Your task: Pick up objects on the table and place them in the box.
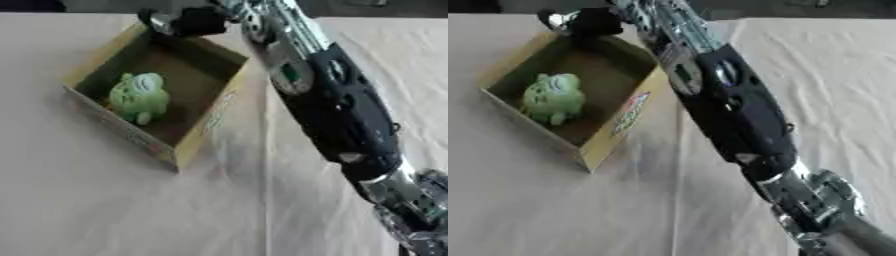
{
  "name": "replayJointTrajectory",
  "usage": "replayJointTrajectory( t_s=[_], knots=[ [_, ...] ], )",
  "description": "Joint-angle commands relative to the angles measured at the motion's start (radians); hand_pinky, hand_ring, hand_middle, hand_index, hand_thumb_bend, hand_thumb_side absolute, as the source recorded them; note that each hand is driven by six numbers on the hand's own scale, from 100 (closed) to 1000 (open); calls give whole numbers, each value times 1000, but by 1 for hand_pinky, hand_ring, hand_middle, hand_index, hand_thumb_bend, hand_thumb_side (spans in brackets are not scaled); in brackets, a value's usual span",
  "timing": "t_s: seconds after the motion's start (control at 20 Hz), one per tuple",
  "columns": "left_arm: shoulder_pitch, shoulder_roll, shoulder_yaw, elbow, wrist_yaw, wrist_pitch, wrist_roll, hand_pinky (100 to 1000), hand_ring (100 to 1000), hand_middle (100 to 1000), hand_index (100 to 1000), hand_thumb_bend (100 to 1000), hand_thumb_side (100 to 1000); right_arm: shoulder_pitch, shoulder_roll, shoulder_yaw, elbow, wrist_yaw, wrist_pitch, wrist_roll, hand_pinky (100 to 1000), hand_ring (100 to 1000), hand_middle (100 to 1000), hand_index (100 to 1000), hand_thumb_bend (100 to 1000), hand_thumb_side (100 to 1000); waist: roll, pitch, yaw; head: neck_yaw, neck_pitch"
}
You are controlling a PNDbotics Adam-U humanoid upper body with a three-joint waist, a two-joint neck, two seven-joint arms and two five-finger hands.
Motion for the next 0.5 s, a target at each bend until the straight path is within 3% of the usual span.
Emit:
replayJointTrajectory(
  t_s=[0.05,0.3,0.5],
  knots=[
    [-1,17,12,-17,-7,-1,5,305,569,681,790,100,718,12,-77,-39,-132,-73,49,-31,873,891,879,887,226,930,7,-23,-4,10,5],
    [3,18,13,-17,-9,-2,8,305,569,681,789,100,716,100,-152,-84,-281,-169,121,-98,862,872,823,876,167,937,12,-24,-19,20,11],
    [3,20,17,-17,-11,-3,12,305,569,681,789,100,716,185,-198,-119,-403,-295,185,-236,867,871,827,906,100,1000,18,-24,-30,35,11]
  ],
)
